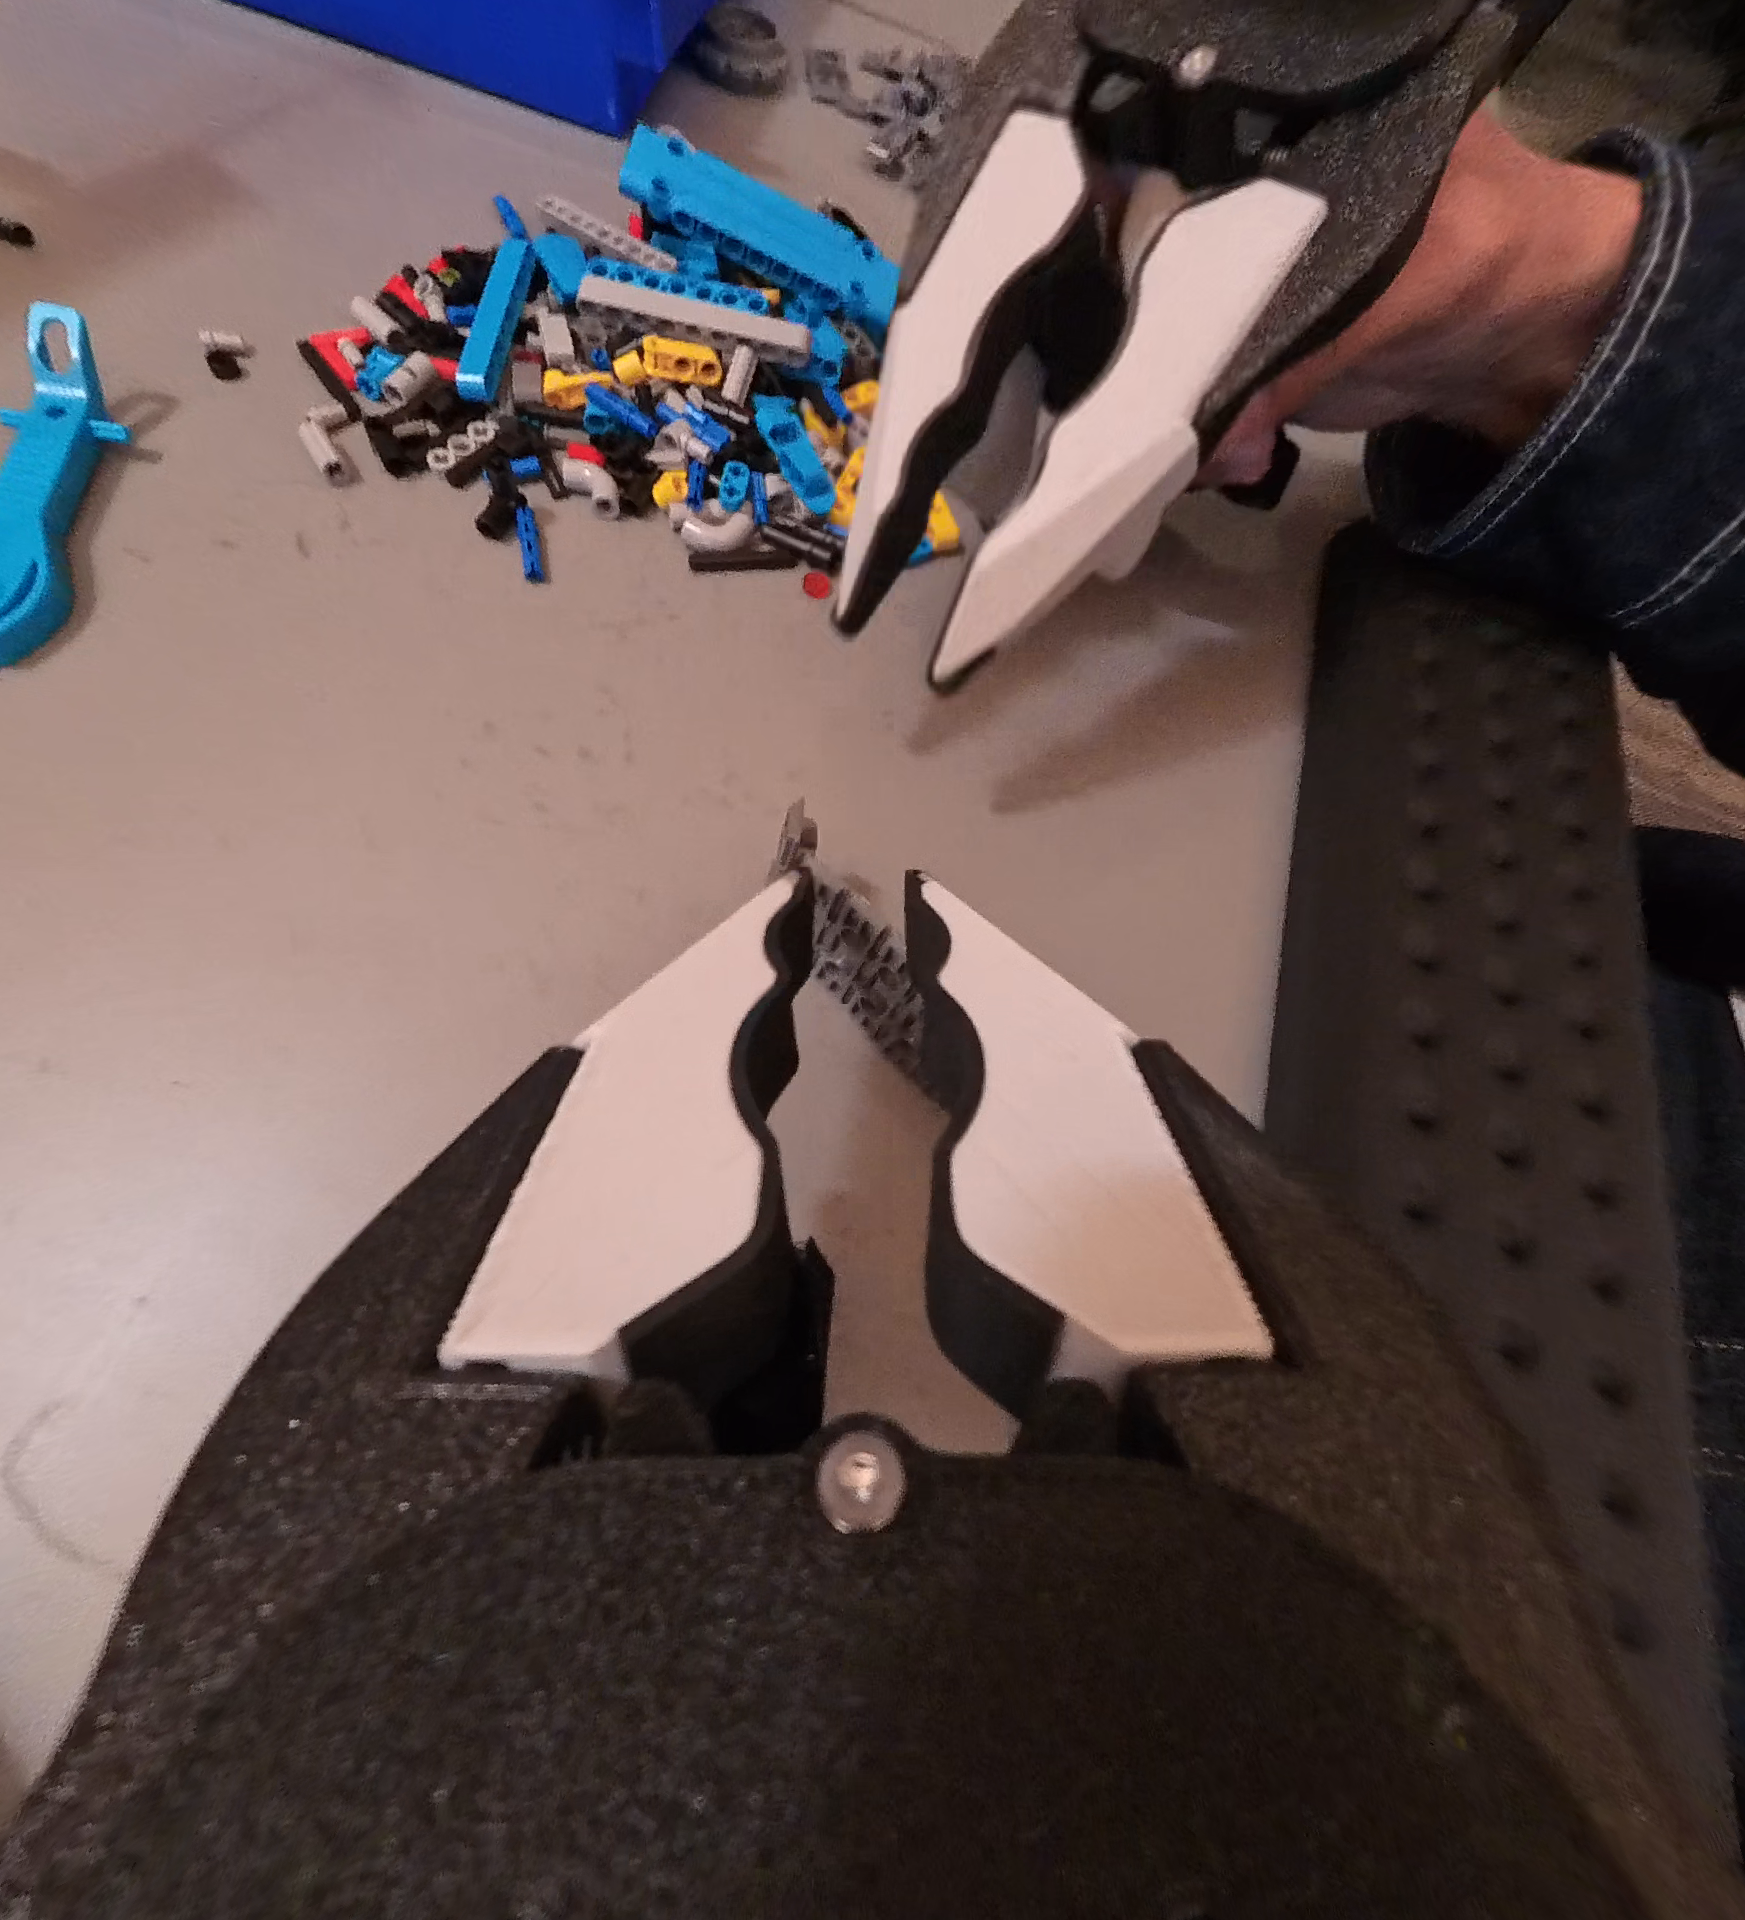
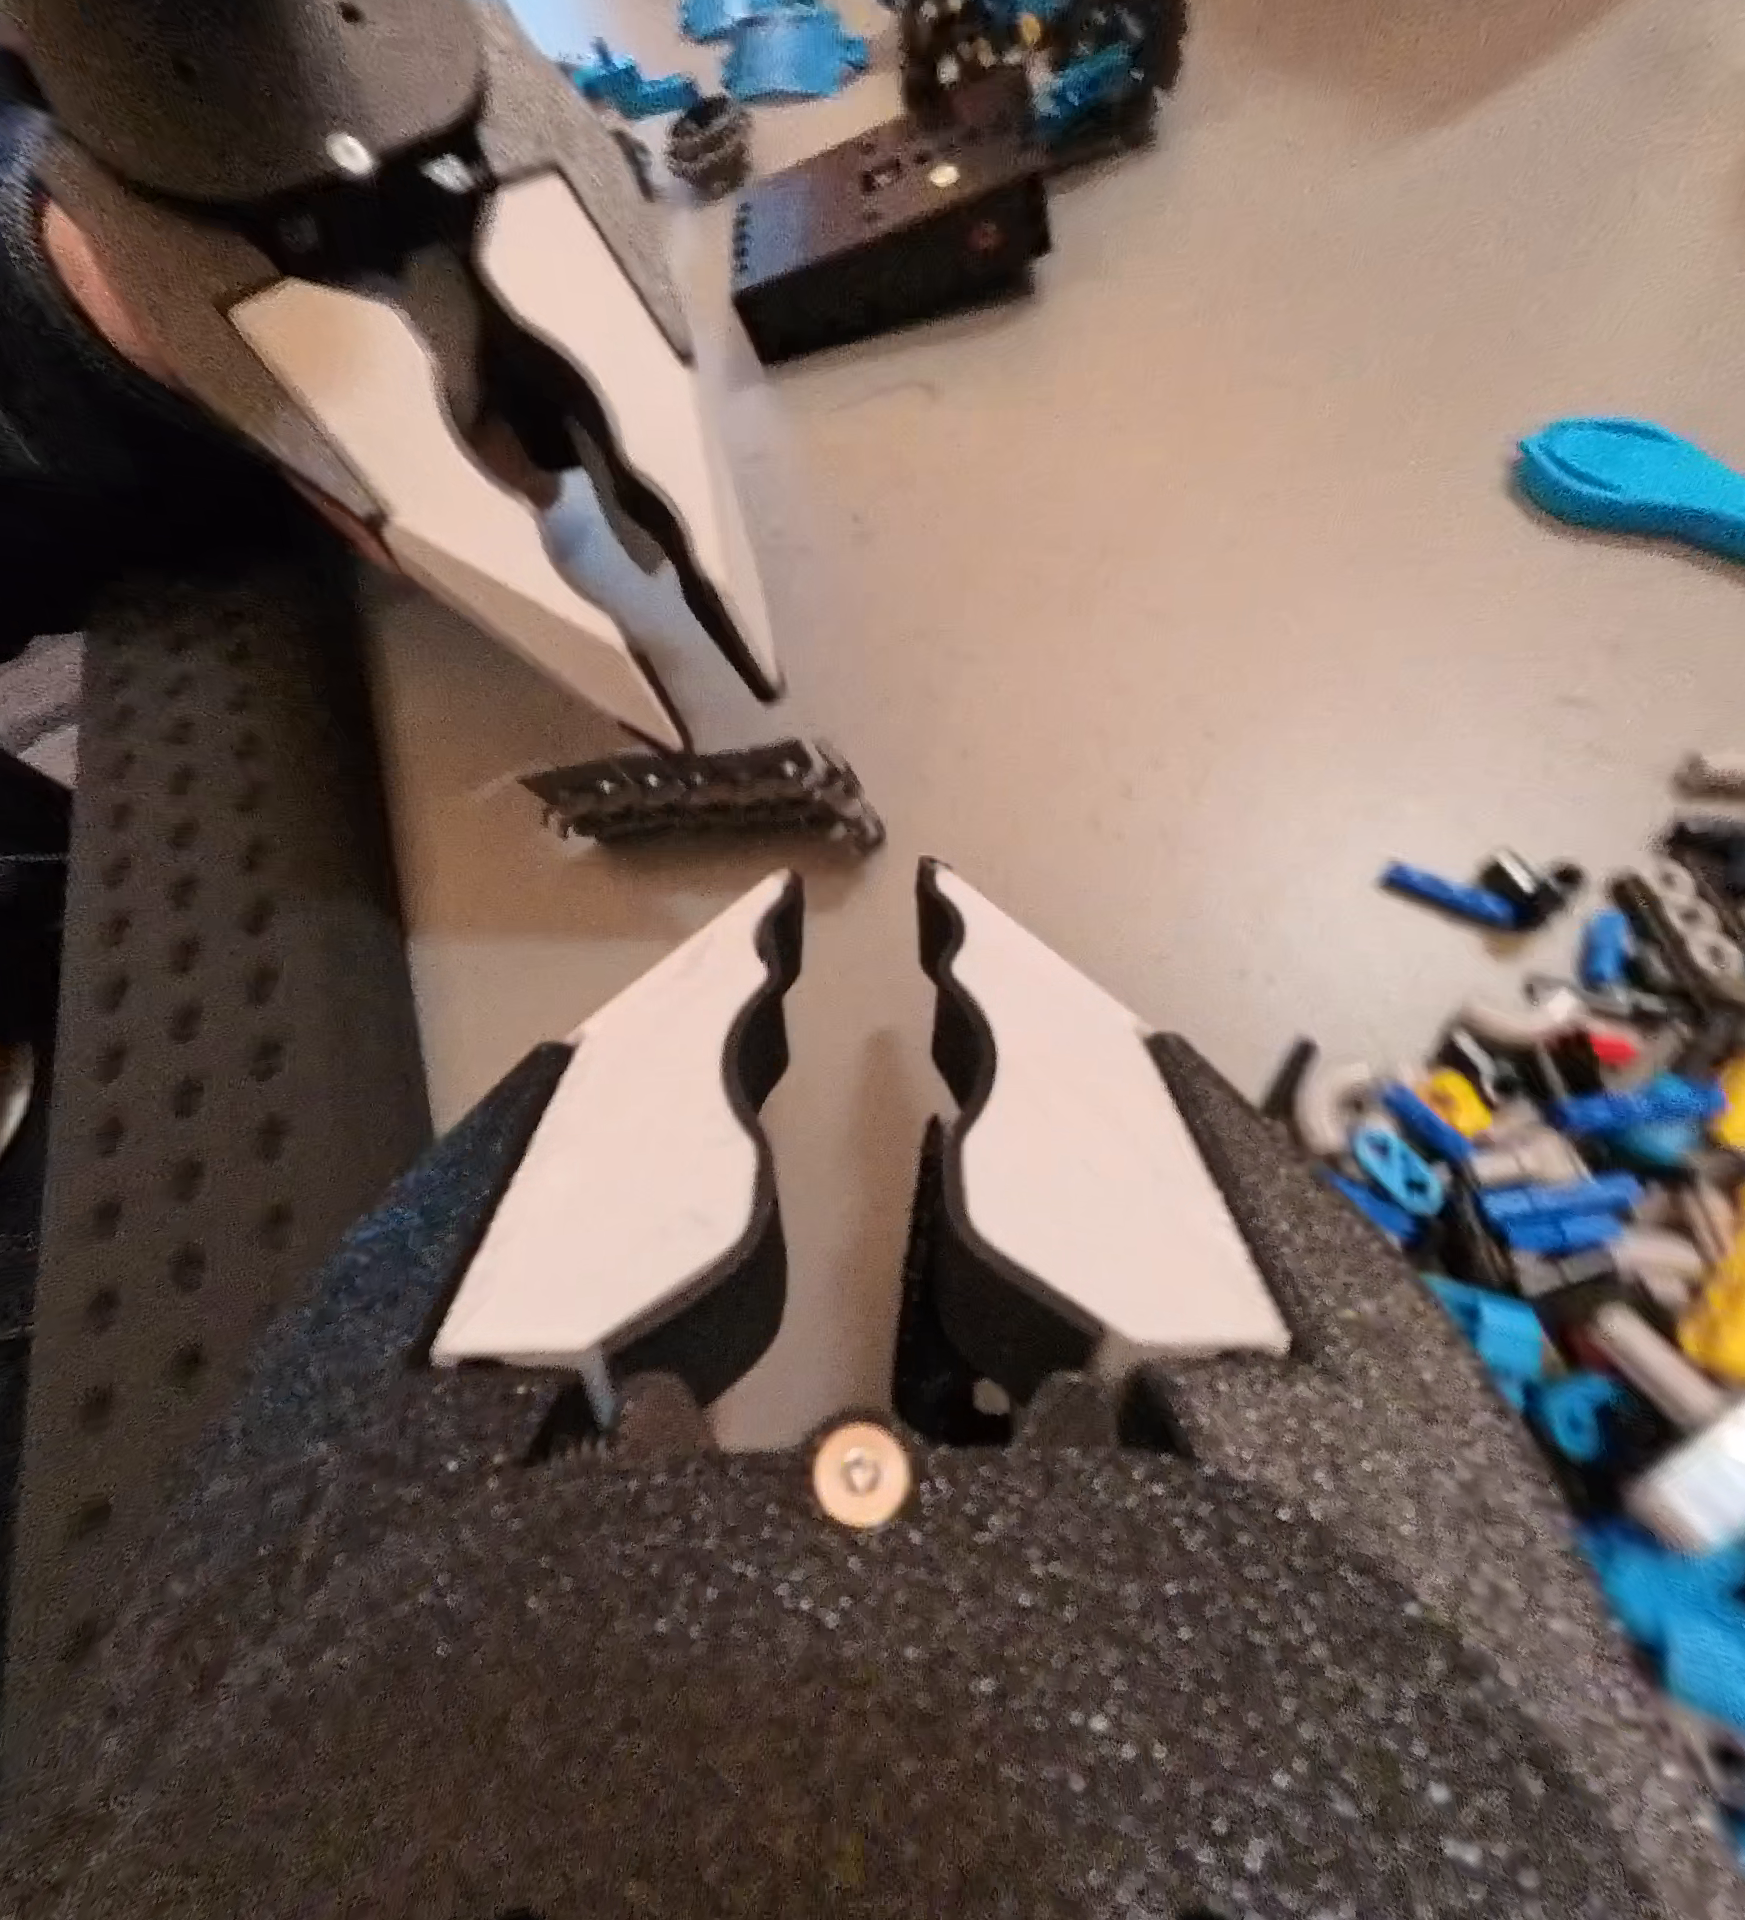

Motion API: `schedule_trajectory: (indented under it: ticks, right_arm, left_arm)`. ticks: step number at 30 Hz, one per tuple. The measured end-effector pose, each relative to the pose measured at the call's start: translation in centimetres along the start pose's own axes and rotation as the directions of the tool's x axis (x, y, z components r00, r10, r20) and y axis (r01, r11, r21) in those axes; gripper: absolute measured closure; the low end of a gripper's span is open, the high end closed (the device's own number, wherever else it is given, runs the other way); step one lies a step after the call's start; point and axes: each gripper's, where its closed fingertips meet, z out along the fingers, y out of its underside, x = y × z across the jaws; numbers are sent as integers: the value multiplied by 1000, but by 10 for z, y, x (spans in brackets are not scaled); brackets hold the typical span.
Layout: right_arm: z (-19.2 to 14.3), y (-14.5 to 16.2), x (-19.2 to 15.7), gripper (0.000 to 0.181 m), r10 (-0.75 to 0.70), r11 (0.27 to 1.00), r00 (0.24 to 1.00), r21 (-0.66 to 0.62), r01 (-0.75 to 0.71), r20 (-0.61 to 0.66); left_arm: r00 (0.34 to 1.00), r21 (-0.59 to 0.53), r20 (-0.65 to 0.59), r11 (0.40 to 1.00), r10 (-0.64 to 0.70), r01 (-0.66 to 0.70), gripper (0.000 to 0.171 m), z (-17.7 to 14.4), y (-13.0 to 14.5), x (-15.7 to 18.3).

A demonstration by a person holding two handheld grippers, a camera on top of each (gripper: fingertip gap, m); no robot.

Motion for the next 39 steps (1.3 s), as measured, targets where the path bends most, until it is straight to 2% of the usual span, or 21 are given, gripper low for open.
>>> schedule_trajectory:
  ticks: [5,7,9,12,16,18,20,21,22,23,24,27,29,31,33,34,36,39]
  right_arm:
    - [28,-7,-2,162,-126,991,991,-30,127,51]
    - [33,-6,-3,167,-139,989,989,-46,141,59]
    - [36,-4,-5,179,-152,986,986,-57,156,61]
    - [36,-4,-4,180,-118,991,992,-62,120,44]
    - [35,-4,0,181,-40,998,991,-61,32,-129]
    - [37,-6,2,181,83,996,971,-6,-87,-224]
    - [37,-7,4,181,222,975,940,64,-213,-260]
    - [37,-6,6,181,277,961,921,94,-261,-275]
    - [32,-3,18,181,284,959,886,102,-265,-366]
    - [25,1,31,181,218,975,855,58,-217,-470]
    - [22,-2,32,181,219,975,854,74,-210,-472]
    - [24,-2,31,181,276,961,879,112,-252,-390]
    - [12,-13,28,181,272,958,893,182,-219,-358]
    - [7,-26,13,181,211,960,942,237,-150,-260]
    - [11,-26,-4,181,77,977,982,208,-40,-175]
    - [14,-21,-9,169,-5,985,987,170,32,-161]
    - [24,-4,-19,162,-119,990,987,70,126,-104]
    - [35,3,-31,160,-205,978,976,9,207,-73]
  left_arm:
    - [999,-14,-4,999,-38,38,151,17,5,-6]
    - [997,-7,-33,997,-72,72,157,18,4,-6]
    - [999,-13,14,999,-36,36,166,17,5,-12]
    - [999,-23,42,1000,1,0,168,16,6,-13]
    - [986,-47,137,995,90,-84,168,16,5,-19]
    - [956,-81,224,981,190,-176,169,14,5,-24]
    - [912,-116,291,957,290,-268,169,14,5,-25]
    - [902,-123,298,949,313,-289,169,15,4,-23]
    - [909,-114,266,947,320,-300,170,18,4,-17]
    - [926,-91,213,950,313,-300,171,22,4,-6]
    - [930,-84,206,953,304,-293,170,24,4,-2]
    - [937,-79,240,967,254,-242,170,19,2,-21]
    - [955,-51,184,972,233,-228,170,17,3,-20]
    - [964,-42,154,976,217,-213,170,16,4,-20]
    - [955,-44,99,960,280,-277,170,16,6,-14]
    - [945,-37,47,946,322,-321,170,15,8,-7]
    - [925,-12,-21,925,379,-379,170,12,11,0]
    - [927,6,-73,930,368,-368,169,8,14,0]
